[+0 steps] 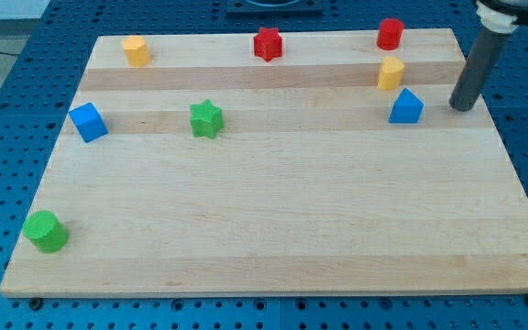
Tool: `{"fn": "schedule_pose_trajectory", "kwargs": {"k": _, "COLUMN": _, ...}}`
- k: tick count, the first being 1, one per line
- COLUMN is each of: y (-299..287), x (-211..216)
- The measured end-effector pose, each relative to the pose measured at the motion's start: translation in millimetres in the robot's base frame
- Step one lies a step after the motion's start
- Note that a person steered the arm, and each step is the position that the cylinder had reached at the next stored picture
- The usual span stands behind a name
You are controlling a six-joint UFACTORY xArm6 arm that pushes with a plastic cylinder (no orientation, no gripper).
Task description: Move the yellow heart right to the green star
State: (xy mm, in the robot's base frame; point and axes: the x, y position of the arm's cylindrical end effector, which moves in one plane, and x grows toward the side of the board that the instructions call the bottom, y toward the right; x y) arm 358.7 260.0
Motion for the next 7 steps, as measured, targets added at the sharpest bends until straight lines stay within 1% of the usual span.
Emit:
{"fn": "schedule_pose_trajectory", "kwargs": {"k": 4, "y": 0, "x": -6}}
{"fn": "schedule_pose_trajectory", "kwargs": {"k": 5, "y": -15, "x": -50}}
{"fn": "schedule_pose_trajectory", "kwargs": {"k": 6, "y": -40, "x": -68}}
{"fn": "schedule_pose_trajectory", "kwargs": {"k": 7, "y": -76, "x": -59}}
